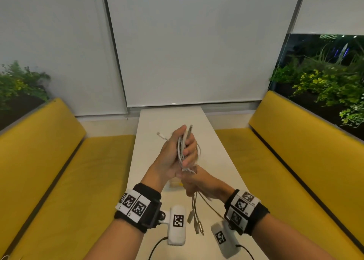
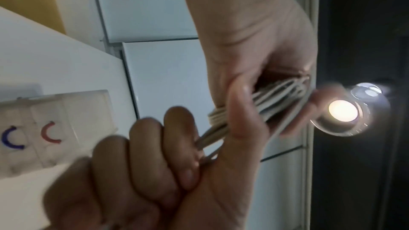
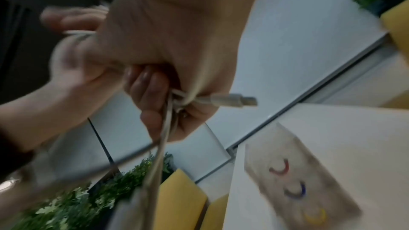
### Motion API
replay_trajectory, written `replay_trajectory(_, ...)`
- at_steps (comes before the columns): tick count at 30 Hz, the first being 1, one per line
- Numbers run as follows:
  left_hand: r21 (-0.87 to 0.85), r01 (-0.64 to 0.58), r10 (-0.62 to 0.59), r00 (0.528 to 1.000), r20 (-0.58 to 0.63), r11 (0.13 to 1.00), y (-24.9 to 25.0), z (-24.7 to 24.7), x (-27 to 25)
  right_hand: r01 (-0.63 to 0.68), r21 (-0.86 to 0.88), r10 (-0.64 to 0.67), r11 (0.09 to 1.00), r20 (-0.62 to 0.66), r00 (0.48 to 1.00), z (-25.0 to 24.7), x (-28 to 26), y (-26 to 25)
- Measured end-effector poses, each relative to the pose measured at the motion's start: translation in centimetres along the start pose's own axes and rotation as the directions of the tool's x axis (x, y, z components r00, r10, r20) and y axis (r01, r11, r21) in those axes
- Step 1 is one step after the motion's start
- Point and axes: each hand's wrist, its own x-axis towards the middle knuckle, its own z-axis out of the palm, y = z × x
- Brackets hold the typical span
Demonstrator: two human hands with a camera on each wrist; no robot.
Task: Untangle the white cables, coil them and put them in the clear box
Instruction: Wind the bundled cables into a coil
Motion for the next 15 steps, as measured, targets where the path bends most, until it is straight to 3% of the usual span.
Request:
replay_trajectory(4,0.142,0.167,-0.206,0.919,0.335,0.976,0.1,0.3,-1.0,-0.047,-0.358,0.103,0.932,0.138,0.985,-1.5,0.0,-1.7)
replay_trajectory(6,0.277,0.203,-0.31,0.849,0.428,0.939,-0.2,0.5,-1.6,-0.066,-0.477,0.158,0.876,0.156,0.975,-1.9,0.0,-2.3)
replay_trajectory(8,0.423,0.23,-0.424,0.787,0.449,0.876,-0.5,0.6,-2.1,-0.113,-0.563,0.262,0.819,0.191,0.946,-2.2,-0.1,-3.0)
replay_trajectory(11,0.7,0.27,-0.605,0.744,0.285,0.661,-0.6,0.9,-2.9,-0.241,-0.645,0.427,0.725,0.148,0.892,-2.9,-0.4,-3.4)
replay_trajectory(13,0.826,0.321,-0.678,0.729,0.096,0.463,-0.5,0.9,-3.4,-0.273,-0.588,0.484,0.762,0.236,0.843,-3.3,-0.5,-3.1)
replay_trajectory(15,0.881,0.344,-0.658,0.751,-0.052,0.324,-0.7,0.6,-3.8,-0.317,-0.511,0.5,0.799,0.271,0.823,-3.4,-0.8,-2.9)
